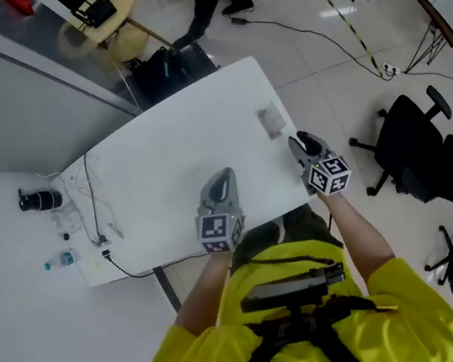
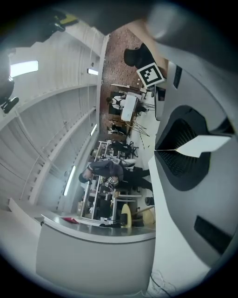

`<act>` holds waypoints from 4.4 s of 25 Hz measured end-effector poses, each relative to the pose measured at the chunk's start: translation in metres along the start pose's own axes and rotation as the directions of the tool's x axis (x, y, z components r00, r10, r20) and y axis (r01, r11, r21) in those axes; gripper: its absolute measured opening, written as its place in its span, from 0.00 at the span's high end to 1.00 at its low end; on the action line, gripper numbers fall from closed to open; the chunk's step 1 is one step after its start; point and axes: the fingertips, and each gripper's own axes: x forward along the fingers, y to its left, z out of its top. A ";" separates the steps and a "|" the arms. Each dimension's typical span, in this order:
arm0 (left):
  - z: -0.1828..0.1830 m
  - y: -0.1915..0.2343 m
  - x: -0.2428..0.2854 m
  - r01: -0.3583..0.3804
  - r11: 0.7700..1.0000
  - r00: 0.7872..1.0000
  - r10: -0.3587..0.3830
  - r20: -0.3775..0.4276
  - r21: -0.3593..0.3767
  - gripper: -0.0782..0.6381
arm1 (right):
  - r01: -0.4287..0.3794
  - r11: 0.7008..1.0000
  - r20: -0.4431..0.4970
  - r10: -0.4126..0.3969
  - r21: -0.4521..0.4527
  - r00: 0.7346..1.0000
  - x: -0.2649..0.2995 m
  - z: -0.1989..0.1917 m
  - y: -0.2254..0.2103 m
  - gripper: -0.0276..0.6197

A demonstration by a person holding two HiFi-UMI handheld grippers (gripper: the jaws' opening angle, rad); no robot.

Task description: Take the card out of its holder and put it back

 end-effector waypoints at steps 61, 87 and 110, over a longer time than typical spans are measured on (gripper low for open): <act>0.095 0.022 -0.006 -0.021 1.000 0.976 0.022 0.217 -0.008 0.89 | 0.101 0.990 0.315 -0.066 -0.097 0.947 -0.046 0.217 0.090 0.92; 0.020 0.015 0.022 -0.049 0.996 0.999 0.049 -0.005 -0.080 0.89 | 0.122 0.992 -0.032 -0.122 -0.019 0.992 0.047 0.024 -0.002 0.92; 0.011 0.015 0.020 -0.101 0.990 0.995 0.101 -0.009 -0.101 0.89 | 0.153 0.987 -0.047 -0.155 -0.044 0.987 0.044 0.012 -0.009 0.92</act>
